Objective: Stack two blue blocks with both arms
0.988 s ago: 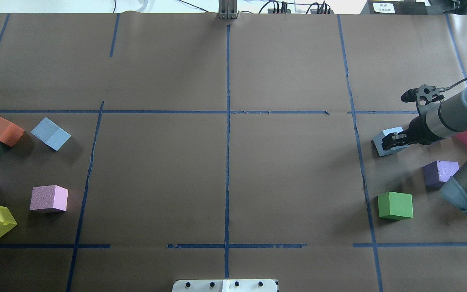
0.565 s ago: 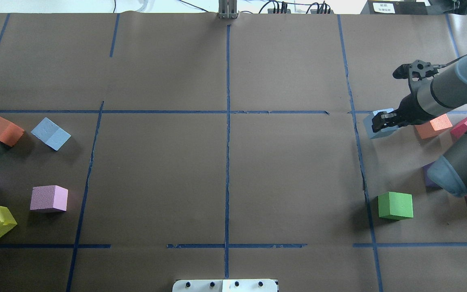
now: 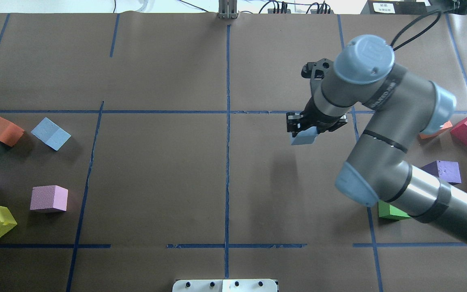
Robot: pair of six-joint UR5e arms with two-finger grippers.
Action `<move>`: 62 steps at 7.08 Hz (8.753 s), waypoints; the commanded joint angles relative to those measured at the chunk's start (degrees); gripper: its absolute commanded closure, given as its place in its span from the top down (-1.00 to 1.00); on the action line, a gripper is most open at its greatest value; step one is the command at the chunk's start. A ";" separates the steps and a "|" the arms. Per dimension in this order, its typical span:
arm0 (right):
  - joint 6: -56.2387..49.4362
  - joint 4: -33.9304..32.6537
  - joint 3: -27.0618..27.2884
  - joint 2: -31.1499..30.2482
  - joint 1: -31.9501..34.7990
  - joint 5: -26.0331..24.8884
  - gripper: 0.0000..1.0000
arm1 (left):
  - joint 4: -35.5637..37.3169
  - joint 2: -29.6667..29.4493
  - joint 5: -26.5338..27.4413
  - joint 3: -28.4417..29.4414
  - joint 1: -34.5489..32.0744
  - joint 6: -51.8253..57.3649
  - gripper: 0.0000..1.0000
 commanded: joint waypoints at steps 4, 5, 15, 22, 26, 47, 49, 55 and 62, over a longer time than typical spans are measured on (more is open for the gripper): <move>17.51 0.18 -19.80 20.42 -10.41 -7.54 -0.93 | -0.14 0.30 -0.09 -0.28 -0.01 0.00 1.00; 17.86 0.18 -19.97 20.24 -10.50 -7.54 -0.92 | -0.23 0.30 -2.26 -0.11 -0.01 0.00 1.00; 17.51 6.60 -18.85 17.61 -10.86 -7.89 0.99 | -0.23 -0.31 -4.39 -1.16 0.08 -0.26 1.00; 9.82 -14.82 3.11 10.93 -2.18 -6.75 0.99 | -18.84 -2.24 2.32 -7.40 18.05 -16.78 0.99; -1.62 -17.40 9.03 5.22 7.50 -1.13 0.99 | -24.45 -2.60 6.24 -2.15 26.43 -20.79 0.99; -53.61 -17.49 3.25 -13.92 36.05 14.68 0.99 | 2.95 -16.36 10.46 -10.72 30.75 -25.31 -0.89; -63.40 -17.40 0.78 -19.29 42.90 17.23 0.99 | 5.65 -25.05 10.37 -11.01 33.89 -41.48 -0.90; -66.51 -0.81 -9.66 -25.46 45.22 16.62 0.99 | 5.57 -44.85 18.26 0.12 49.90 -63.00 -0.91; -66.33 -0.44 -9.25 -27.83 49.26 21.64 0.99 | 3.20 -47.86 21.18 6.48 55.01 -64.42 -0.90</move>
